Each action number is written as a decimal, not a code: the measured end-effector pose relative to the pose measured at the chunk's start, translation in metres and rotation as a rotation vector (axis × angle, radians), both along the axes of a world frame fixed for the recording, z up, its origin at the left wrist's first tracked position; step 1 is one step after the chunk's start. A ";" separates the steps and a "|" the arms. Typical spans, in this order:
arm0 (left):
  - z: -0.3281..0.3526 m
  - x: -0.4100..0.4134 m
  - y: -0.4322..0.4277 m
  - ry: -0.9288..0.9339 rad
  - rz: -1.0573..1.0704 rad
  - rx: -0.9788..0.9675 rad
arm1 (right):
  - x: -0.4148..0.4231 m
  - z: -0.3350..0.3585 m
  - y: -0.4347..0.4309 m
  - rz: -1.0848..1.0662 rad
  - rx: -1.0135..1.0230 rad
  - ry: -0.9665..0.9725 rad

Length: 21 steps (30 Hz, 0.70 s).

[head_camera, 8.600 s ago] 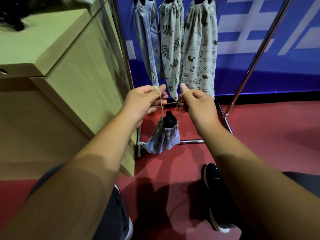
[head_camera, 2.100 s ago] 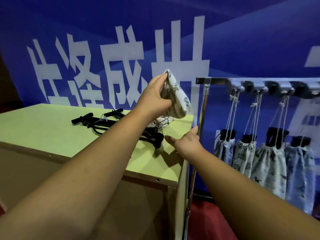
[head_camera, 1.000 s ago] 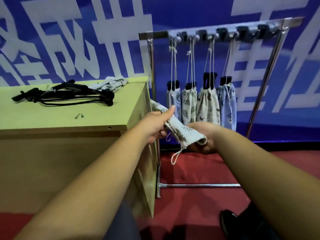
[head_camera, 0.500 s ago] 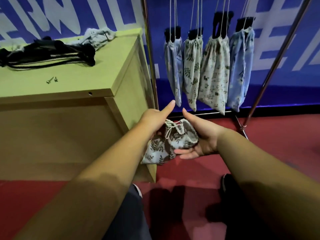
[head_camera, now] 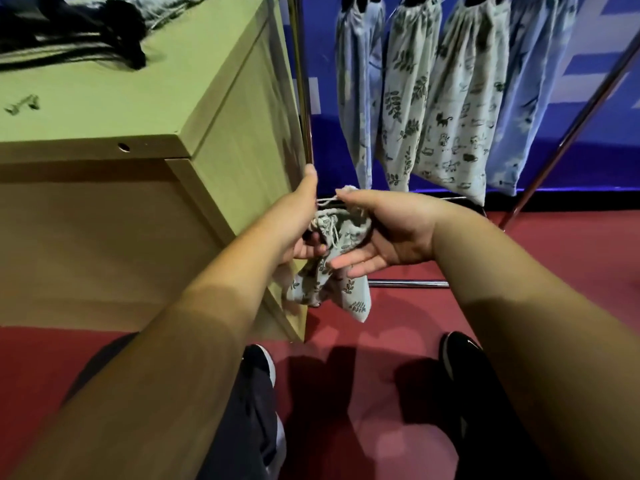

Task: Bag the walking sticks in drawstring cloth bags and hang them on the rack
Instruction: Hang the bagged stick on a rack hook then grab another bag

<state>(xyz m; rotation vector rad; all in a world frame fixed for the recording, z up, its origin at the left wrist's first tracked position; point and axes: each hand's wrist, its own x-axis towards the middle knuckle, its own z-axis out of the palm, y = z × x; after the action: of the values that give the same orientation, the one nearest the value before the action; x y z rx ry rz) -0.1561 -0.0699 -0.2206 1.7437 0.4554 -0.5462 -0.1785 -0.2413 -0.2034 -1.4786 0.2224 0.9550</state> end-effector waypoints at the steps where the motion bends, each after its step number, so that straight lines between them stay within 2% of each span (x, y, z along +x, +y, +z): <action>1: 0.000 -0.001 0.000 0.031 0.002 0.003 | 0.003 -0.002 0.000 -0.019 -0.014 -0.001; 5: 0.000 -0.005 0.004 0.174 -0.131 0.028 | 0.006 -0.012 0.005 -0.073 -0.101 0.000; 7: 0.002 -0.006 0.008 0.180 -0.243 0.117 | 0.005 -0.018 0.008 -0.077 -0.141 -0.023; 10: 0.010 -0.011 0.011 0.025 -0.312 0.333 | 0.003 -0.025 0.011 -0.100 -0.177 -0.072; 13: 0.010 -0.013 0.010 -0.080 -0.348 0.417 | -0.002 -0.025 0.013 -0.130 -0.202 -0.139; 15: 0.008 -0.011 0.012 -0.238 -0.357 0.517 | -0.005 -0.024 0.012 -0.152 -0.209 -0.192; 17: 0.007 -0.009 0.013 -0.359 -0.388 0.495 | -0.006 -0.026 0.010 -0.157 -0.196 -0.213; 19: 0.002 -0.007 0.016 -0.379 -0.436 0.396 | -0.007 -0.030 0.008 -0.153 -0.184 -0.228; 21: -0.006 -0.004 0.017 -0.356 -0.396 0.317 | -0.007 -0.033 0.006 -0.137 -0.198 -0.261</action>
<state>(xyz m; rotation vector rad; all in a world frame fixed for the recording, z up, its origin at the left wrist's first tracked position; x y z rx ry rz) -0.1605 -0.0530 -0.2266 2.2035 -0.0654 -0.4399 -0.1851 -0.2351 -0.2360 -1.7290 0.2290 0.6363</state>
